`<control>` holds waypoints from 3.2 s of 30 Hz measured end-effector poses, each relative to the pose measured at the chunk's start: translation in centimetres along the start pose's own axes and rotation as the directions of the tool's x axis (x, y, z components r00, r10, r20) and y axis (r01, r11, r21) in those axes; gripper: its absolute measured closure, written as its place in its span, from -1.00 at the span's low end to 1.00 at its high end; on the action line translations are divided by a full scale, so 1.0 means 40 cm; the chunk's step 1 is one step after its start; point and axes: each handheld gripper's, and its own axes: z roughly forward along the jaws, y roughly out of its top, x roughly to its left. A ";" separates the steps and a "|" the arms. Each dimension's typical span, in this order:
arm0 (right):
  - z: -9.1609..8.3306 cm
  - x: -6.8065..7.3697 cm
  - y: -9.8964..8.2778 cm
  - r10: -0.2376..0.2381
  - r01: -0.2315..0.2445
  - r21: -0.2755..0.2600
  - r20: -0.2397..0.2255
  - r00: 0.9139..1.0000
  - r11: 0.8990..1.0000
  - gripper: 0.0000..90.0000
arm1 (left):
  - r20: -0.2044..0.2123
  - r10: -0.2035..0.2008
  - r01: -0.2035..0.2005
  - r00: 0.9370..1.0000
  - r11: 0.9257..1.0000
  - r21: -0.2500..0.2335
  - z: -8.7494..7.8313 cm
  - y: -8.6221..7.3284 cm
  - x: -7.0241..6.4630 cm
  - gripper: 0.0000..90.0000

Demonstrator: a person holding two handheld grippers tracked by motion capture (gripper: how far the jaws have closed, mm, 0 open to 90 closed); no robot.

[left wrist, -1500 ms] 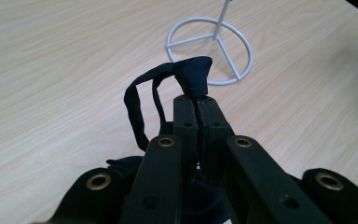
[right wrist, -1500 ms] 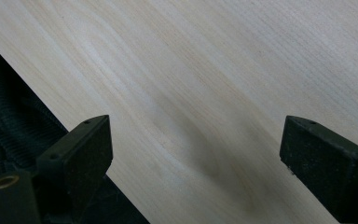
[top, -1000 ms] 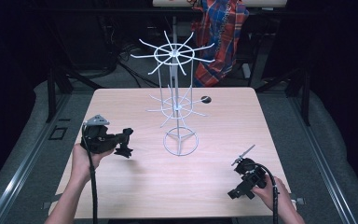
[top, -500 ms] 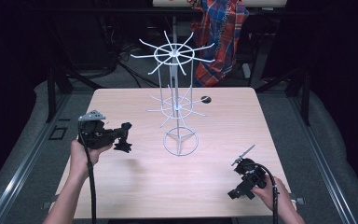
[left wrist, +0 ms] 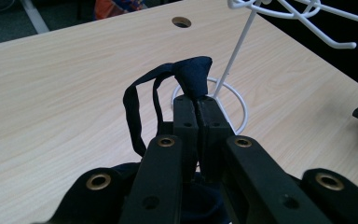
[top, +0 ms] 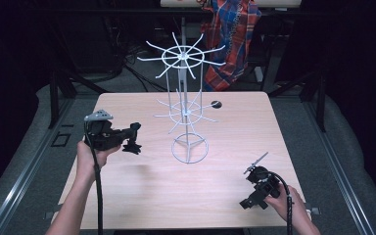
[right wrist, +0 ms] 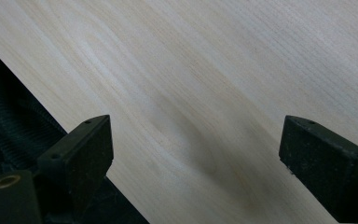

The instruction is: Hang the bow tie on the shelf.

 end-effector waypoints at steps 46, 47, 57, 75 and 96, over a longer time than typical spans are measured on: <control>-0.002 -0.006 0.000 -0.014 0.014 0.019 -0.005 1.000 1.000 -0.79 | 0.020 0.103 -0.102 0.994 0.994 -0.037 0.064 0.104 -0.059 0.96; -0.002 -0.006 0.000 -0.014 0.014 0.019 -0.005 1.000 1.000 -0.79 | 0.020 0.103 -0.102 0.994 0.994 -0.037 0.064 0.104 -0.059 0.96; 0.000 -0.004 -0.002 0.002 -0.002 0.006 -0.001 1.000 1.000 -0.79 | 0.009 0.140 -0.140 0.990 0.990 -0.001 0.092 0.104 -0.081 0.96; 0.000 -0.002 -0.003 0.004 -0.004 -0.003 -0.006 1.000 1.000 -0.79 | 0.009 0.168 -0.168 0.986 0.986 0.007 0.131 0.089 -0.104 0.97; 0.001 0.001 -0.003 0.014 -0.015 -0.021 -0.021 1.000 1.000 -0.79 | 0.017 0.205 -0.205 0.979 0.979 0.017 0.172 0.084 -0.127 0.97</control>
